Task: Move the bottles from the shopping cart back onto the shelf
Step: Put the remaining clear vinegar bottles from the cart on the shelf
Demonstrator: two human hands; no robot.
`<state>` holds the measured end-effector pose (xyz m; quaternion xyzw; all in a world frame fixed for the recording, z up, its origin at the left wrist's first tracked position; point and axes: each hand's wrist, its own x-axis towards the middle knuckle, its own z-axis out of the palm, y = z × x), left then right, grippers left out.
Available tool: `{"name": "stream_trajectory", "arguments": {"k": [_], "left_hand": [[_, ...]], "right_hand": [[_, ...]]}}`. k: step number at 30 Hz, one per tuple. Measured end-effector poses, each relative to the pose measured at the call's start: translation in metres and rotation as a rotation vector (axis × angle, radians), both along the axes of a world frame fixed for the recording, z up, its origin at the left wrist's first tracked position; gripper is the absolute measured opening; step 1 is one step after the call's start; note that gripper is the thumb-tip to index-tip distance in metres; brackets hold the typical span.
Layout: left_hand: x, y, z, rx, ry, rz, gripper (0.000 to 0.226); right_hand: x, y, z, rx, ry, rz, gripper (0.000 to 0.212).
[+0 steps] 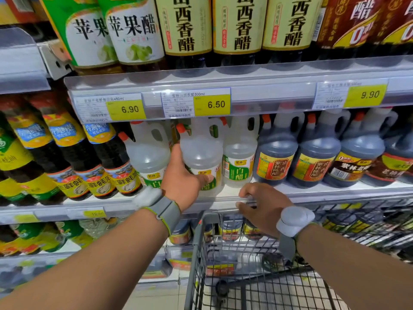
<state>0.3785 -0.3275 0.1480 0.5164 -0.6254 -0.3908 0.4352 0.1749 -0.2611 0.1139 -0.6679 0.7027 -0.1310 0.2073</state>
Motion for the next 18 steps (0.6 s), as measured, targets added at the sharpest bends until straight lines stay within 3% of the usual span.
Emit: {"name": "stream_trajectory", "arguments": {"k": [9,18], "left_hand": [[-0.002,-0.013,-0.015,0.037,0.012,0.035,0.068],[-0.001,-0.007,-0.022,-0.088,-0.079,-0.005,0.069]], "right_hand": [[-0.005,0.006,-0.023,-0.088,-0.001,0.051,0.062],[-0.005,0.003,-0.026,-0.107,0.114,0.123,0.057]]}}
